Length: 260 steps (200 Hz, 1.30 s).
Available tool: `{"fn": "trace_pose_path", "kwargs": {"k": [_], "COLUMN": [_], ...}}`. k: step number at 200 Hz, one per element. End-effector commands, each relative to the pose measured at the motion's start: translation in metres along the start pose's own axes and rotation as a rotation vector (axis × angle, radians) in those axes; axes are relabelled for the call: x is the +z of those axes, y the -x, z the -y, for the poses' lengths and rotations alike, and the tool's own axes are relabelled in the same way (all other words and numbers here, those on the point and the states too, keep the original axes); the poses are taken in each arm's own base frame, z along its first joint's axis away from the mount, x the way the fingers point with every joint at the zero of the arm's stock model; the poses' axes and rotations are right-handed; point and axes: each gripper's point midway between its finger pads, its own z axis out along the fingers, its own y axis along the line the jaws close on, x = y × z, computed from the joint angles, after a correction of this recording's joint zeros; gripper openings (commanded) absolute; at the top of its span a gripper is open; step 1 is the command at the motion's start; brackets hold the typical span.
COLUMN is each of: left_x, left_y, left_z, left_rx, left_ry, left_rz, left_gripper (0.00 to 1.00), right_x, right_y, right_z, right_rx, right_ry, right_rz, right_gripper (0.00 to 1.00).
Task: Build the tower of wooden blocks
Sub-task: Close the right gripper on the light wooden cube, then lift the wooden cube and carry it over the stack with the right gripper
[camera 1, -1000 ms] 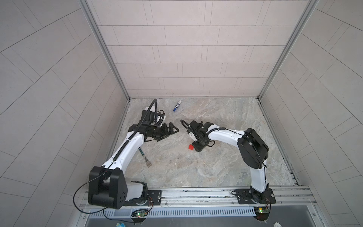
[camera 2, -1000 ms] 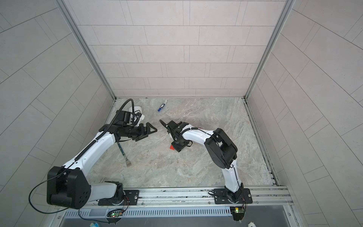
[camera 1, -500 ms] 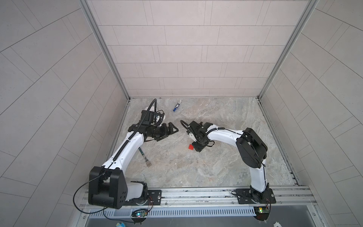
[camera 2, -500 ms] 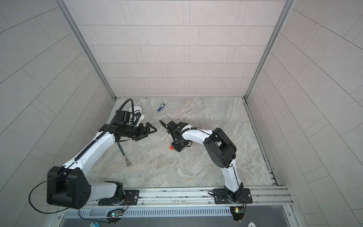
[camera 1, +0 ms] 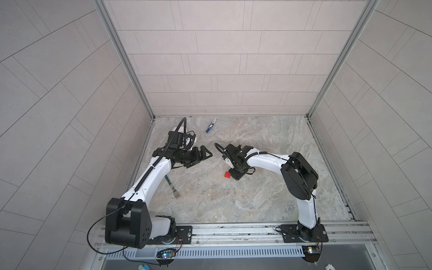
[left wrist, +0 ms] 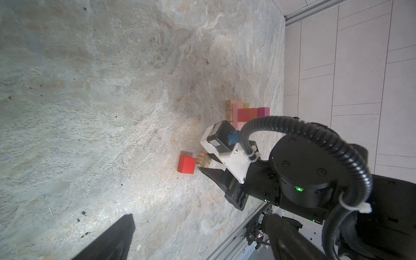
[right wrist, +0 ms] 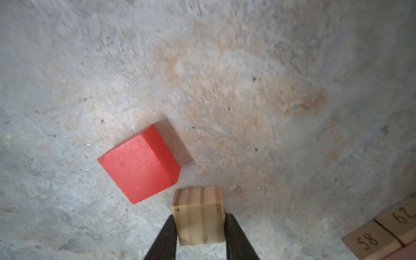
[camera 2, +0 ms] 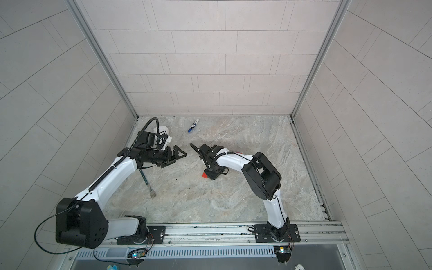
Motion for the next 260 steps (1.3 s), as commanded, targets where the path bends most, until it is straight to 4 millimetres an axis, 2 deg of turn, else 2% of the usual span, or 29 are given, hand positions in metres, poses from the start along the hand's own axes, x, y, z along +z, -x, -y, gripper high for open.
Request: {"fn": "trace_pose_path", "kwargs": {"k": [1, 46, 129, 176, 209, 231, 260], "left_x": [-0.004, -0.004, -0.003, -0.004, -0.004, -0.003, -0.003], "left_y": [-0.001, -0.001, -0.001, -0.001, -0.001, -0.001, -0.001], "left_z": [0.0, 0.0, 0.0, 0.0, 0.0, 0.0, 0.0], "left_rx": [0.004, 0.004, 0.005, 0.004, 0.003, 0.003, 0.003], "left_ry": [-0.003, -0.005, -0.003, -0.003, -0.005, -0.007, -0.01], "left_rz": [0.013, 0.013, 0.013, 0.013, 0.012, 0.012, 0.01], "left_gripper": [0.99, 0.99, 0.99, 0.99, 0.99, 0.99, 0.99], "right_x": [0.001, -0.008, -0.056, -0.1, -0.122, -0.133, -0.136], "right_y": [0.003, 0.007, 0.011, 0.006, 0.003, 0.0, -0.005], "right_z": [0.002, 0.004, 0.02, 0.048, 0.067, 0.082, 0.098], "right_rx": [-0.003, 0.029, 0.213, 0.372, 0.444, 0.492, 0.547], "right_ry": [-0.02, -0.028, -0.053, -0.113, -0.134, -0.156, -0.167], "right_rz": [-0.001, 0.021, 0.054, 0.07, 0.102, 0.112, 0.109], "right_gripper": [0.34, 0.31, 0.29, 0.29, 0.29, 0.3, 0.29]}}
